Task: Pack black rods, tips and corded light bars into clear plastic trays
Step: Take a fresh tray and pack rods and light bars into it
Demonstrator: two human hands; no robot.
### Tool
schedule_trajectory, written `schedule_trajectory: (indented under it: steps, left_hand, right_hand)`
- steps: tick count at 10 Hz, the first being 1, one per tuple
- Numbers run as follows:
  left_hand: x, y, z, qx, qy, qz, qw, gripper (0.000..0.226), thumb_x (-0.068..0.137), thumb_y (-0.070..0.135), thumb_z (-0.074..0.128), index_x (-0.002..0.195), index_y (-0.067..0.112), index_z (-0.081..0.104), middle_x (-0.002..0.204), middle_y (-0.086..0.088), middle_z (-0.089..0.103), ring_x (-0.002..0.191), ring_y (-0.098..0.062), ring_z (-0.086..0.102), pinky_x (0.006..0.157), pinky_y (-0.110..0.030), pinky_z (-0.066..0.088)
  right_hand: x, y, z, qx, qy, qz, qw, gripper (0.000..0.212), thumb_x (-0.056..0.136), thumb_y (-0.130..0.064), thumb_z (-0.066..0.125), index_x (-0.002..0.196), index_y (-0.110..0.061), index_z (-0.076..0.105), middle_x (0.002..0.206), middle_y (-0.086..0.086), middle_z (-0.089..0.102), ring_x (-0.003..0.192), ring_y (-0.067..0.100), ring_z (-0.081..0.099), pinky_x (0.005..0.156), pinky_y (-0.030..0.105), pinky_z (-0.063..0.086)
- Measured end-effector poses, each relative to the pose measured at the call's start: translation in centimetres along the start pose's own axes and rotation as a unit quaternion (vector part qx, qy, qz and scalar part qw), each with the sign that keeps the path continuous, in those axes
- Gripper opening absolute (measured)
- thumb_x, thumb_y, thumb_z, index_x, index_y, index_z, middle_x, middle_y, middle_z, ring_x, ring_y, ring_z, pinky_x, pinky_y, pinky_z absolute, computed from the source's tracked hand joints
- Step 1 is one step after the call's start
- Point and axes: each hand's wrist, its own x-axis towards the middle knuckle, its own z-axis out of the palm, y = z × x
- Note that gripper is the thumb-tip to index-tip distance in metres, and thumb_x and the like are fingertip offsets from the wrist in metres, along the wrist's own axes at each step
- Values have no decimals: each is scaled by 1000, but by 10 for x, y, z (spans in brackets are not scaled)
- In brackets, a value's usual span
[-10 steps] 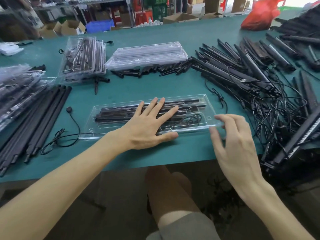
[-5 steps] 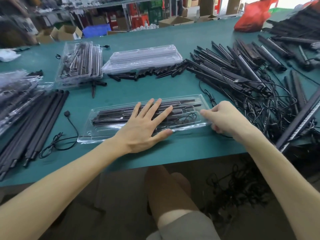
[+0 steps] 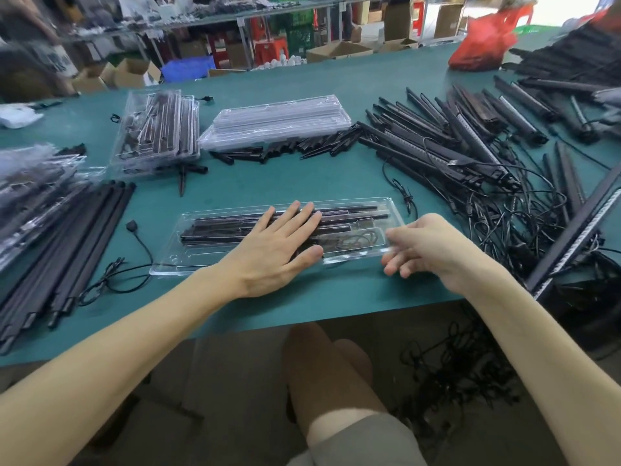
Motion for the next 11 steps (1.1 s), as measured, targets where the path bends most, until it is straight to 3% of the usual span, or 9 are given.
schedule_trajectory:
  steps: [3,5,8,10,11]
  left_hand:
    - [-1,2,0,-3,10,-1,1000,79,95,75,-2,161,32,-2,167,11,-10,151,-3,-19,126,-43,-7]
    - [-1,1,2,-2,17,1,1000,78,95,75,-1,161,32,-2,167,11,-10,151,-3,-19,126,-43,-6]
    - [-1,-1,1,-9,15,2,1000,78,95,75,-1,161,34,-1,167,13,-10,150,0,-19,126,-42,-6]
    - [-2,0,-1,-7,13,0,1000,79,94,76,-2,160,34,-2,167,13,-11,150,0,-20,126,-41,-6]
    - [-2,1,-2,-1,9,-2,1000,79,93,76,-2,160,34,-4,167,13,-13,150,0,-21,126,-42,-6]
  right_hand:
    - [3,7,0,20,-5,-4,1000,20,101,-8,55,85,3,58,65,21,70,47,20,63,40,20,47]
    - [2,5,-3,39,-19,5,999,20,101,-8,56,86,5,59,64,20,70,48,19,66,43,19,51]
    - [5,2,-17,91,-96,34,991,17,96,-5,63,91,11,66,77,25,72,69,26,75,55,21,57]
    - [8,3,-19,87,-99,47,990,18,97,-3,61,101,15,62,85,31,72,66,26,75,54,21,57]
    - [8,3,-17,74,-96,44,992,20,99,-5,59,96,15,64,82,29,72,63,24,74,52,20,56]
